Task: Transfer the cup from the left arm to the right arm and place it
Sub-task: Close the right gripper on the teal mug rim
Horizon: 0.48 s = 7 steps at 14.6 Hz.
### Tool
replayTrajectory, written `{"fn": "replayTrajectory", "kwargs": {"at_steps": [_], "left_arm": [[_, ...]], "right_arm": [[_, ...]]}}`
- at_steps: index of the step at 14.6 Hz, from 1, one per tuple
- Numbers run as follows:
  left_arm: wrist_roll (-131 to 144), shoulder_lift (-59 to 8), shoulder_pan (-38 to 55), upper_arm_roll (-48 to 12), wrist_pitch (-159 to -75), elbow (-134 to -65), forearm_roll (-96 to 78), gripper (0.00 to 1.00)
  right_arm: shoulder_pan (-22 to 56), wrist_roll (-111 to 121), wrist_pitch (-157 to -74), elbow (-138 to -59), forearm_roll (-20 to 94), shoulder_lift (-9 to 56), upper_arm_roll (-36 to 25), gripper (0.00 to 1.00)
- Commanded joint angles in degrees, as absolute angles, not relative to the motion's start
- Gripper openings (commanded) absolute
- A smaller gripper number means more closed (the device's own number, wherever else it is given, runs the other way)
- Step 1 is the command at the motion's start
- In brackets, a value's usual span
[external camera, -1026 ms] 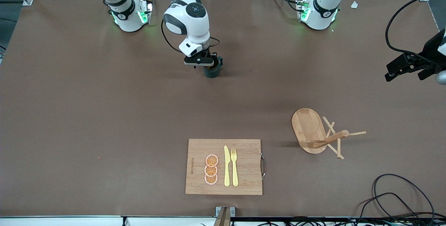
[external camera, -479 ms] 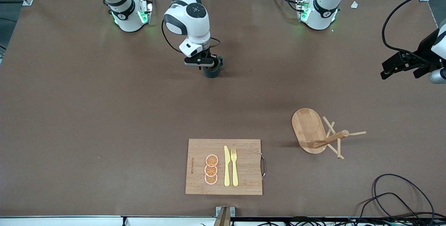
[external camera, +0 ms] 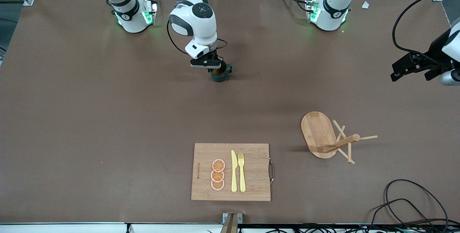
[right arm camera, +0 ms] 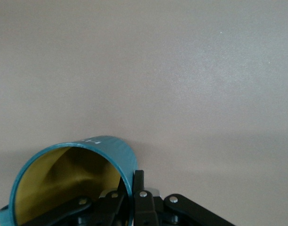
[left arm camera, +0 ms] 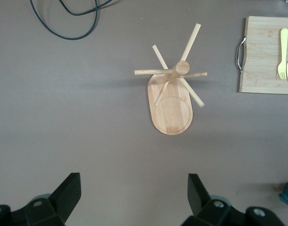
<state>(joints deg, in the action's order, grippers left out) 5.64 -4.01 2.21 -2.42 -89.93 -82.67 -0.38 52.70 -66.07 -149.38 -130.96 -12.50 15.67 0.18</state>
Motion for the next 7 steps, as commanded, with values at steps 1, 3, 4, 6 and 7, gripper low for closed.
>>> {"fn": "replayTrajectory", "kwargs": {"at_steps": [1, 3, 4, 6, 7], "left_arm": [[5.54, -3.69, 1.93, -2.64, -89.03, -82.18, -0.44, 1.00], [5.62, -3.69, 2.02, -2.64, -89.03, -82.18, -0.44, 1.00], [5.62, -3.69, 2.11, -2.64, -89.03, -82.18, -0.44, 1.00], [5.54, -3.69, 2.11, -2.64, -89.03, -82.09, -0.44, 1.00], [5.54, -3.69, 2.20, -2.72, -89.03, -82.09, -0.44, 1.00]], "right_arm": [[52.47, -67.24, -148.89, -130.52, -13.45, 15.65, 0.18, 0.00], [52.12, -68.28, -146.62, -130.43, -13.10, 13.90, 0.09, 0.00], [50.90, -68.64, -142.69, -130.26, -13.10, 10.93, 0.00, 0.00], [47.56, -67.07, -136.53, -129.12, -12.92, 7.05, 0.09, 0.00], [46.85, -64.62, -133.97, -128.15, -12.31, 6.07, 0.00, 0.00]]}}
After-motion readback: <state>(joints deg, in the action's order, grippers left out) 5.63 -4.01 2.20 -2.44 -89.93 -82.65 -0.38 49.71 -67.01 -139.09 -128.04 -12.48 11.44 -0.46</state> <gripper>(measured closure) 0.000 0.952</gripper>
